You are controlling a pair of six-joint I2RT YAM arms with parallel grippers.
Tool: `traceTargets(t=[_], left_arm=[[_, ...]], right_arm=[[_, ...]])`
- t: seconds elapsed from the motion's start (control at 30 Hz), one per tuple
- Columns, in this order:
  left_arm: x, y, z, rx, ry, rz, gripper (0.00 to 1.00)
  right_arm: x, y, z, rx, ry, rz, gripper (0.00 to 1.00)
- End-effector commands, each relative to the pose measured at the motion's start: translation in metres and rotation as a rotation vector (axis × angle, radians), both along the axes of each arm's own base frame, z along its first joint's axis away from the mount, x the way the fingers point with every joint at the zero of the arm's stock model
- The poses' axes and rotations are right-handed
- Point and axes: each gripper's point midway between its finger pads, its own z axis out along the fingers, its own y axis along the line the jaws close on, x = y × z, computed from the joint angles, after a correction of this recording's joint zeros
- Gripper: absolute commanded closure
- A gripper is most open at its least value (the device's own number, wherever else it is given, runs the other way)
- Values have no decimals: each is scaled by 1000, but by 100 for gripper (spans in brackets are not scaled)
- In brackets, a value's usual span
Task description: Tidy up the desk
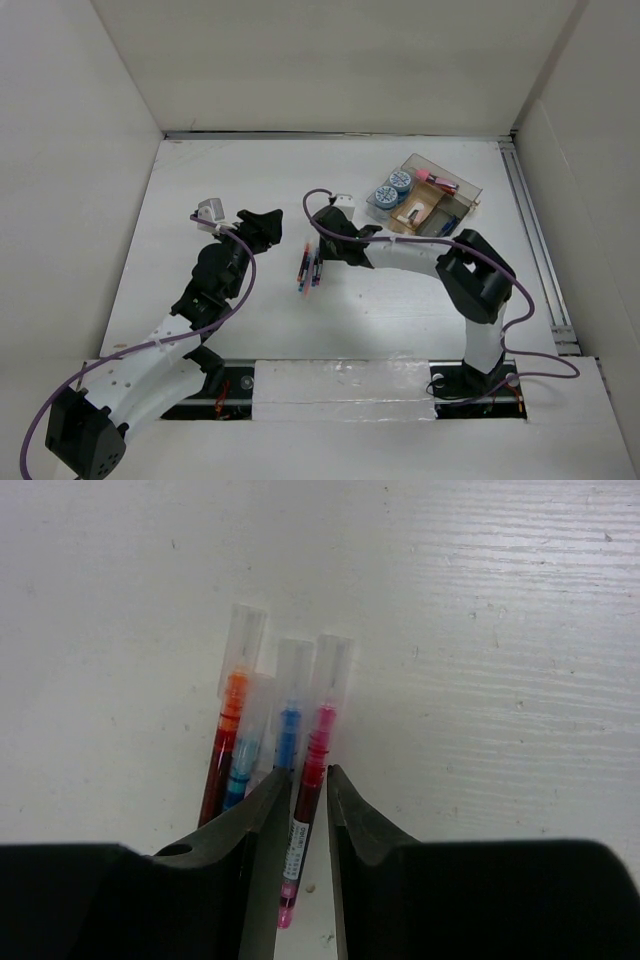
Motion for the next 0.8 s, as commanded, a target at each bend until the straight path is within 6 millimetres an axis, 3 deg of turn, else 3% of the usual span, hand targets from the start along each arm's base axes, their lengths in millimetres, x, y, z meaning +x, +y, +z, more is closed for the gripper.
traceTargets(t=[0.0, 0.2, 0.47, 0.6, 0.67, 0.7, 0.77], left_arm=[[0, 2, 11, -13, -41, 9, 37], [0, 1, 11, -12, -39, 8, 37], [0, 0, 11, -13, -42, 0, 37], [0, 1, 12, -14, -42, 6, 37], [-1, 1, 11, -15, -45, 3, 37], [0, 1, 11, -13, -41, 6, 37], [0, 1, 11, -13, -41, 3, 37]], right_arm=[[5, 11, 5, 8, -16, 8, 73], [1, 9, -16, -25, 24, 8, 73], [5, -5, -23, -89, 21, -52, 76], [4, -21, -21, -130, 3, -95, 82], [-1, -29, -27, -148, 12, -104, 91], [3, -34, -18, -131, -4, -126, 98], [4, -39, -12, -110, -16, -140, 100]])
